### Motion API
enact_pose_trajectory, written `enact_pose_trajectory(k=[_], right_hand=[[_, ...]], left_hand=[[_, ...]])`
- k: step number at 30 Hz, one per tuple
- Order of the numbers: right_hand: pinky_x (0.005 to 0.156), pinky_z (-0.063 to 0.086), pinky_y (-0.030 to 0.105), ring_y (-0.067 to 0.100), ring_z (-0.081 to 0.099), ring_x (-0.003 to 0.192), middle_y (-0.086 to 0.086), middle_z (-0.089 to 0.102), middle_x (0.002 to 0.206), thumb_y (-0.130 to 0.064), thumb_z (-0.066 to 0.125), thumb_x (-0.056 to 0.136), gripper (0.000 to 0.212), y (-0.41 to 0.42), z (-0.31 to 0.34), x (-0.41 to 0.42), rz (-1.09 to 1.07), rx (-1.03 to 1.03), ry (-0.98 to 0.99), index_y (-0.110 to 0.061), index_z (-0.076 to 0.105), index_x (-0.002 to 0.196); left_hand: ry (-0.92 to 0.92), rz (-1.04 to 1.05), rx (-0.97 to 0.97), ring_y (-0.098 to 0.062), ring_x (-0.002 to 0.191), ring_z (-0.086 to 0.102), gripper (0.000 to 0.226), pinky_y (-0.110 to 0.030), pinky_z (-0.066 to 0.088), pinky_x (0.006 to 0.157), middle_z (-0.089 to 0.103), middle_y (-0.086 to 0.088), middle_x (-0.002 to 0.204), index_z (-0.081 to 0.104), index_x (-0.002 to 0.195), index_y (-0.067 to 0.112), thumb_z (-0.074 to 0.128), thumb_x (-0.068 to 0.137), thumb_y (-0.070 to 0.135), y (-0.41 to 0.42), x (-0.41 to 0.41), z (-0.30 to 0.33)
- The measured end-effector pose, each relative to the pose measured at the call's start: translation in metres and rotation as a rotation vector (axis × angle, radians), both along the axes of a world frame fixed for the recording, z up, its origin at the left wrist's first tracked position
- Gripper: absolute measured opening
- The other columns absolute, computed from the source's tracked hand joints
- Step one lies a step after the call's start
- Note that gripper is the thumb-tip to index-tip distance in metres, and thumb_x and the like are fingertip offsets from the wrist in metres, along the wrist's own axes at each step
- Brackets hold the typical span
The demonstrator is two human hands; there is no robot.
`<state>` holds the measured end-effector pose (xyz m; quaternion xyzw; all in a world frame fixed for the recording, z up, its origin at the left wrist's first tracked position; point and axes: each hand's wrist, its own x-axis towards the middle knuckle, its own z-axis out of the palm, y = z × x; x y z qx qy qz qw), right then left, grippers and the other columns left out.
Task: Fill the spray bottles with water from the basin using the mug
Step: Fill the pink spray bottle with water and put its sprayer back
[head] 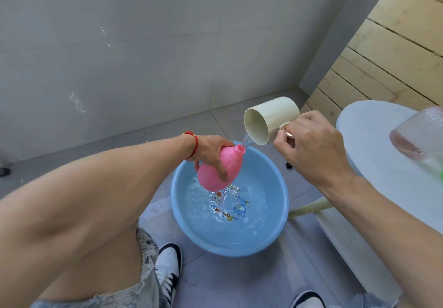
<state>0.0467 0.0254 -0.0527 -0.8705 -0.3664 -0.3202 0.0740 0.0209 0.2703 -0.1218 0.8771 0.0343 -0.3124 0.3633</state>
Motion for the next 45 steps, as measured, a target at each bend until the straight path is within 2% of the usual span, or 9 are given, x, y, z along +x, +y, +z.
enact_pose_trajectory(k=[6, 18, 22, 27, 30, 32, 35, 41, 45], right_hand=[[0.057, 0.049, 0.042, 0.032, 0.060, 0.077, 0.006, 0.058, 0.060, -0.016, 0.053, 0.091, 0.030, 0.002, -0.002, 0.002, 0.082, -0.053, -0.141, -0.009, 0.056, 0.062], [0.060, 0.046, 0.042, 0.035, 0.065, 0.086, 0.009, 0.059, 0.067, -0.017, 0.048, 0.094, 0.029, 0.008, 0.001, -0.006, 0.190, -0.200, -0.289, -0.007, 0.056, 0.068], [0.059, 0.048, 0.040, 0.031, 0.062, 0.084, 0.006, 0.063, 0.067, -0.020, 0.053, 0.095, 0.031, 0.012, -0.009, 0.000, 0.050, -0.064, -0.053, -0.008, 0.062, 0.067], [0.056, 0.032, 0.035, 0.036, 0.053, 0.077, 0.010, 0.050, 0.059, -0.025, 0.047, 0.098, 0.044, 0.007, -0.060, 0.040, -0.239, -0.159, 0.556, -0.013, 0.045, 0.056], [0.066, 0.048, 0.040, 0.043, 0.062, 0.090, 0.026, 0.068, 0.094, -0.025, 0.049, 0.097, 0.028, 0.010, -0.104, 0.045, -0.360, -0.347, 0.829, -0.005, 0.063, 0.083], [0.077, 0.048, 0.038, 0.043, 0.062, 0.105, 0.027, 0.067, 0.112, -0.025, 0.052, 0.098, 0.029, 0.015, -0.135, 0.036, -0.397, -0.411, 0.940, -0.002, 0.068, 0.105], [0.091, 0.046, 0.036, 0.038, 0.055, 0.119, 0.021, 0.067, 0.119, -0.016, 0.054, 0.096, 0.027, 0.019, -0.182, 0.010, -0.480, -0.488, 0.938, -0.006, 0.069, 0.116], [0.095, 0.038, 0.035, 0.031, 0.048, 0.122, 0.005, 0.073, 0.114, -0.013, 0.050, 0.095, 0.030, 0.012, -0.252, -0.026, -0.505, -0.661, 0.806, -0.020, 0.070, 0.116], [0.095, 0.042, 0.035, 0.030, 0.049, 0.124, 0.002, 0.072, 0.119, -0.013, 0.048, 0.097, 0.032, 0.020, -0.267, -0.028, -0.499, -0.641, 0.889, -0.022, 0.069, 0.120]], left_hand=[[0.000, -0.003, 0.003, -0.027, 0.109, 0.064, 0.075, -0.056, 0.065, 0.069, 0.063, 0.009, 0.113, 0.058, 0.127, 0.040, 0.097, 0.065, 0.026, 0.000, -0.001, 0.000], [-0.020, 0.004, -0.017, -0.030, 0.112, 0.063, 0.076, -0.056, 0.065, 0.069, 0.061, 0.008, 0.116, 0.056, 0.125, 0.043, 0.098, 0.064, 0.025, 0.001, -0.001, 0.002], [-0.058, -0.017, 0.002, -0.030, 0.112, 0.063, 0.072, -0.056, 0.065, 0.069, 0.061, 0.006, 0.116, 0.056, 0.121, 0.043, 0.098, 0.064, 0.027, 0.001, -0.002, 0.002], [-0.151, -0.032, 0.021, -0.028, 0.111, 0.063, 0.069, -0.055, 0.065, 0.074, 0.059, 0.007, 0.117, 0.056, 0.115, 0.039, 0.097, 0.061, 0.028, 0.007, -0.002, 0.001], [-0.224, -0.012, 0.019, -0.025, 0.110, 0.063, 0.073, -0.052, 0.063, 0.082, 0.060, 0.006, 0.119, 0.054, 0.121, 0.035, 0.097, 0.062, 0.027, 0.010, -0.002, -0.003], [-0.263, 0.012, 0.014, -0.023, 0.109, 0.063, 0.073, -0.048, 0.062, 0.084, 0.061, 0.007, 0.118, 0.052, 0.121, 0.035, 0.096, 0.063, 0.025, 0.012, -0.003, -0.005], [-0.259, 0.050, 0.023, -0.022, 0.108, 0.063, 0.074, -0.046, 0.061, 0.085, 0.060, 0.008, 0.117, 0.051, 0.122, 0.036, 0.096, 0.064, 0.026, 0.014, -0.002, -0.008], [-0.203, 0.094, 0.108, -0.025, 0.108, 0.062, 0.078, -0.042, 0.060, 0.087, 0.060, 0.005, 0.121, 0.049, 0.126, 0.037, 0.096, 0.063, 0.030, 0.018, -0.003, -0.018], [-0.180, 0.114, 0.123, -0.025, 0.106, 0.062, 0.078, -0.043, 0.061, 0.084, 0.060, 0.006, 0.120, 0.049, 0.124, 0.039, 0.096, 0.062, 0.033, 0.023, -0.003, -0.020]])
